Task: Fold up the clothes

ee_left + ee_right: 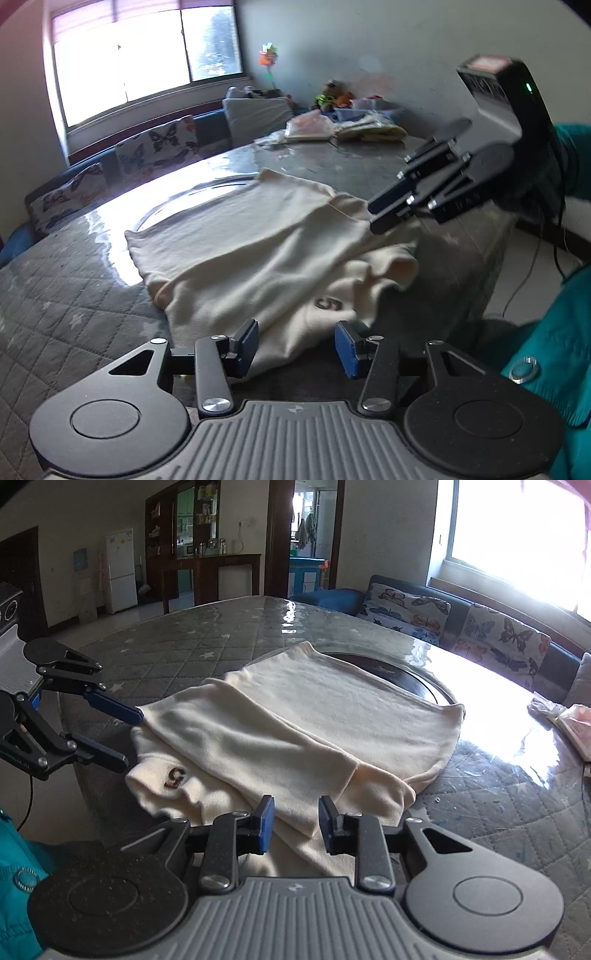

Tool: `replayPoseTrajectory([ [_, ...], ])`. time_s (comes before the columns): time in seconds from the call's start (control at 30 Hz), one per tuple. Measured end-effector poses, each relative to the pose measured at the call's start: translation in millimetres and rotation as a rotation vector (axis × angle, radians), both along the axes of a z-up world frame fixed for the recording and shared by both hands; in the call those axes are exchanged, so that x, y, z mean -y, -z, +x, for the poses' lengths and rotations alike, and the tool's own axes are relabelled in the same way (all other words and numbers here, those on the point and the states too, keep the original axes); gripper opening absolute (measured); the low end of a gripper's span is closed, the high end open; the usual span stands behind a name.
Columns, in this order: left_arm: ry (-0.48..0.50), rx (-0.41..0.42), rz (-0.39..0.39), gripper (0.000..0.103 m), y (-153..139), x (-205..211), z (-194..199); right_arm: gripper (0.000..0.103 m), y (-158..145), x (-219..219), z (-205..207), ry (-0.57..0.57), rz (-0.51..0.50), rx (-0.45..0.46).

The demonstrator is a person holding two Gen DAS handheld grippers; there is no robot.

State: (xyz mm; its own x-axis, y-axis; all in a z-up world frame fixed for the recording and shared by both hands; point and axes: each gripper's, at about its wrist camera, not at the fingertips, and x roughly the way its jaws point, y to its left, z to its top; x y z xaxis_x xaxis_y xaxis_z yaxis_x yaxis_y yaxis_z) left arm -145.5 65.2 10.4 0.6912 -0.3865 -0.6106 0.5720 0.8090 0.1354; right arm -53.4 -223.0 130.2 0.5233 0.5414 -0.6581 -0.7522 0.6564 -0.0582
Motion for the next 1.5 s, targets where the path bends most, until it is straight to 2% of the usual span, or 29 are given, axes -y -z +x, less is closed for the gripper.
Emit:
replayPoseTrajectory([
  [0.07,0.024,0.009,0.032,0.049,5,5,-3,0.027,0,2,-5,-0.008,-0.019,0.006],
  [0.17,0.039,0.027,0.069,0.049,10,10,-5,0.036,0,4,-13,-0.027,-0.054,0.030],
  [0.33,0.046,0.067,0.092,0.049,14,19,-2,0.039,4,4,-26,-0.067,-0.111,0.054],
  [0.4,0.049,0.080,0.096,0.044,16,21,-1,0.041,6,4,-29,-0.080,-0.130,0.064],
  [0.43,0.051,0.086,0.098,0.036,17,23,-1,0.042,6,4,-30,-0.086,-0.136,0.067],
  [0.47,0.046,0.087,0.095,0.025,17,23,1,0.045,7,4,-32,-0.092,-0.142,0.070],
  [0.57,0.021,0.097,0.065,0.015,13,22,5,0.048,10,4,-36,-0.121,-0.163,0.085],
  [0.67,-0.008,0.108,0.029,0.012,5,19,13,0.056,12,3,-42,-0.158,-0.182,0.113],
  [1.0,-0.057,0.040,-0.051,0.011,0,11,42,0.058,27,-20,-36,-0.222,-0.171,0.243],
  [1.1,-0.064,0.022,-0.069,0.011,0,9,49,0.053,30,-27,-25,-0.222,-0.151,0.246],
  [1.2,-0.067,0.012,-0.081,0.012,0,6,52,0.043,30,-32,-12,-0.214,-0.131,0.213],
  [1.27,-0.062,0.019,-0.079,0.016,1,4,47,0.027,28,-31,-3,-0.202,-0.107,0.163],
  [1.3,-0.059,0.022,-0.078,0.018,1,3,45,0.025,26,-31,2,-0.195,-0.093,0.132],
  [1.37,-0.052,0.037,-0.063,0.029,1,2,39,0.019,24,-30,9,-0.181,-0.070,0.088],
  [1.5,-0.023,0.059,-0.020,0.041,4,2,28,0.015,17,-28,20,-0.157,-0.020,0.018],
])
